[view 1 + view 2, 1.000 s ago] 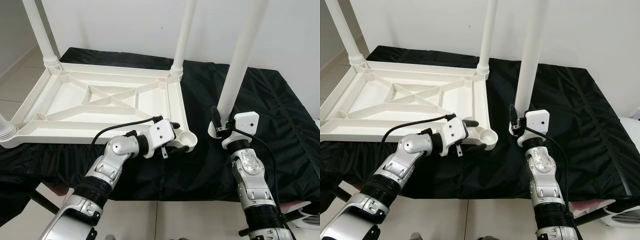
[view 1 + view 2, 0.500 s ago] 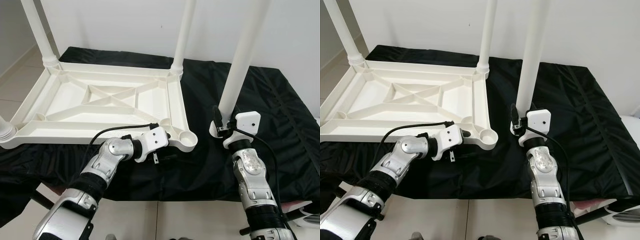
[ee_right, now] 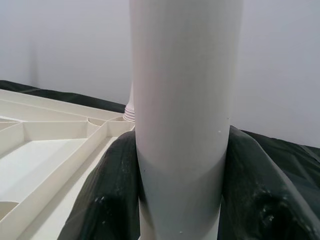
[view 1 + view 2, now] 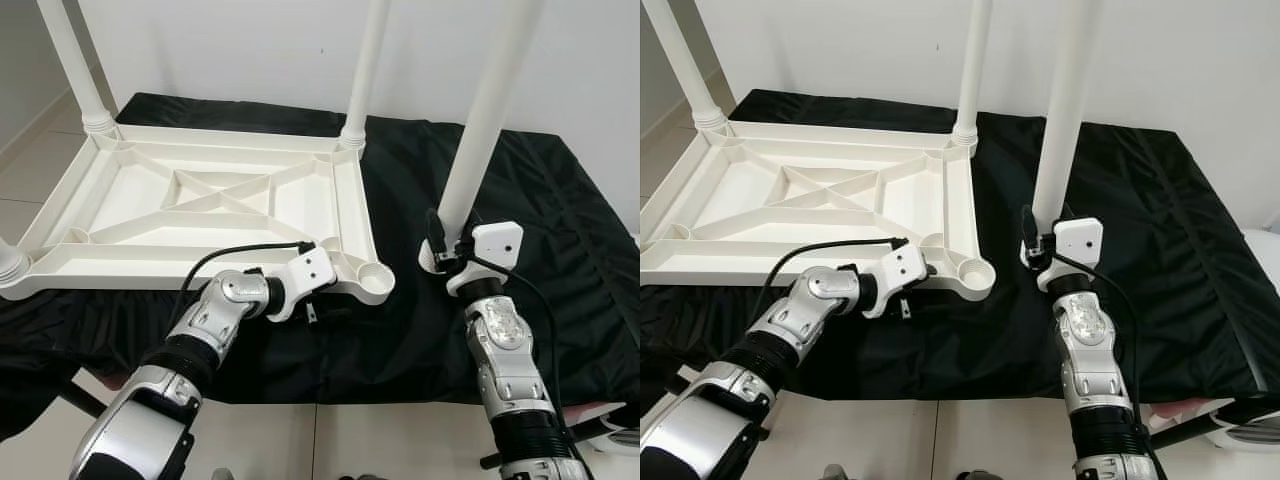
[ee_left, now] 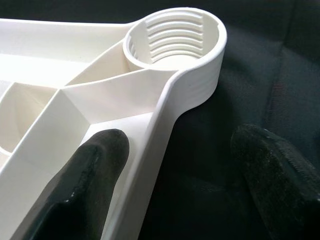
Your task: Building children table
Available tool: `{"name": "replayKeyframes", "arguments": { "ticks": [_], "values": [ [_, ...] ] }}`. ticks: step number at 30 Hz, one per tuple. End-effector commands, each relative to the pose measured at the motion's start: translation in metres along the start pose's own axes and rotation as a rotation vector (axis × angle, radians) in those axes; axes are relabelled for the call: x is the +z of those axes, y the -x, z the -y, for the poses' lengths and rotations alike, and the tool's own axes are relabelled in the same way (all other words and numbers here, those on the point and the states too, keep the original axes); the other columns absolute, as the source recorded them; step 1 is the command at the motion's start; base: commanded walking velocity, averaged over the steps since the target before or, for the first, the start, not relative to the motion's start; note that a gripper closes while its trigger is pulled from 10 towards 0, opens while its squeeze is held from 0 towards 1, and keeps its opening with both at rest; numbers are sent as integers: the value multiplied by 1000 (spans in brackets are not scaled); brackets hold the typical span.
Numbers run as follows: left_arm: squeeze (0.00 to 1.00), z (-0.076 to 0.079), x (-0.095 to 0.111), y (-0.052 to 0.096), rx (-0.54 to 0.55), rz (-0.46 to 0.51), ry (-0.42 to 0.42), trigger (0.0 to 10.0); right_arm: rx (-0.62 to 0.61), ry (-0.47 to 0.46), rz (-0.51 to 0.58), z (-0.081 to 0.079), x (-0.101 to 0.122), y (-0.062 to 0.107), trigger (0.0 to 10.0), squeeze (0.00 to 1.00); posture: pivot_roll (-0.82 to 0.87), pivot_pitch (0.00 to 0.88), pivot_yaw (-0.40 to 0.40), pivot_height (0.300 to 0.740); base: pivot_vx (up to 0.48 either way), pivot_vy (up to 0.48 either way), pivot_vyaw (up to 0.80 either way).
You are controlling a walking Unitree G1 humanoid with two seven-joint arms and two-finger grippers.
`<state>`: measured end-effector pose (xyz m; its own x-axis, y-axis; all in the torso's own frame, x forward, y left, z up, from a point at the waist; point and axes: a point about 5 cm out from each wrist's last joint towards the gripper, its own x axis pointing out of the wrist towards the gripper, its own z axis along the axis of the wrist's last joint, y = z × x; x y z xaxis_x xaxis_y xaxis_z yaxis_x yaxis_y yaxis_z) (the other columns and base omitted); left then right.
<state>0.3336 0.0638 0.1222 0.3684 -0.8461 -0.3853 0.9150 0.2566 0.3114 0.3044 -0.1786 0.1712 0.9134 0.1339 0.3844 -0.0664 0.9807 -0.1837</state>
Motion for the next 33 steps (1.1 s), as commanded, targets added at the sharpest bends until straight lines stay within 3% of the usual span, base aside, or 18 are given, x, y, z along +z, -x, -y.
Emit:
{"name": "replayKeyframes", "arguments": {
  "ticks": [1, 4, 5, 6, 8, 17, 18, 19, 20, 21, 27, 33],
  "values": [
    [0, 4, -3, -1, -62, -23, 2, 10000, 10, -12, 28, -3, 6, -2, 10000, 0, -55, 49, -21, 740, 0, 0, 0],
    [0, 5, -3, 0, -73, -22, -9, 10000, 10, -13, 30, -3, 7, -2, 10000, 0, -55, 49, -21, 740, 0, 0, 0],
    [0, 5, -2, 1, -85, -16, -12, 9294, 10, -13, 30, -3, 7, -1, 10000, 0, -56, 51, -19, 740, 0, 0, 0],
    [0, 5, -2, 1, -85, -16, -12, 9294, 10, -13, 30, -3, 7, -1, 10000, 0, -56, 51, -19, 740, 0, 0, 0],
    [0, 6, -1, 2, -101, -12, -19, 0, 8, -13, 28, -3, 6, -1, 10000, 0, -56, 51, -19, 740, 0, 0, 0],
    [0, 5, 0, 5, -135, -20, -36, 0, 19, -33, 43, -3, 11, -2, 10000, 0, -56, 63, -16, 740, 0, 0, 0],
    [0, 5, 0, 6, -140, -25, -41, 824, 33, -45, 47, -4, 12, -2, 10000, 0, -56, 65, -16, 740, 0, 0, 0],
    [0, 5, -1, 7, -149, -31, -49, 3569, 49, -67, 48, -6, 13, -2, 10000, 0, -56, 67, -17, 740, 0, 0, 0],
    [0, 5, -1, 8, -154, -35, -54, 7882, 59, -81, 48, -8, 13, -2, 10000, 0, -55, 69, -16, 740, 0, 0, 0],
    [0, 5, -2, 8, -159, -43, -60, 10000, 67, -96, 47, -9, 14, -2, 10000, 0, -56, 70, -16, 740, 0, 0, 0],
    [0, 10, -7, 15, -216, -68, -87, 10000, 111, -154, 49, -11, 16, -3, 10000, 0, -55, 78, -15, 740, 0, 0, 0],
    [0, 8, -12, 24, -224, -97, -103, 10000, 248, -279, 29, -17, 21, -2, 10000, 0, -57, 83, -17, 740, 0, 0, 0]
  ]
}}
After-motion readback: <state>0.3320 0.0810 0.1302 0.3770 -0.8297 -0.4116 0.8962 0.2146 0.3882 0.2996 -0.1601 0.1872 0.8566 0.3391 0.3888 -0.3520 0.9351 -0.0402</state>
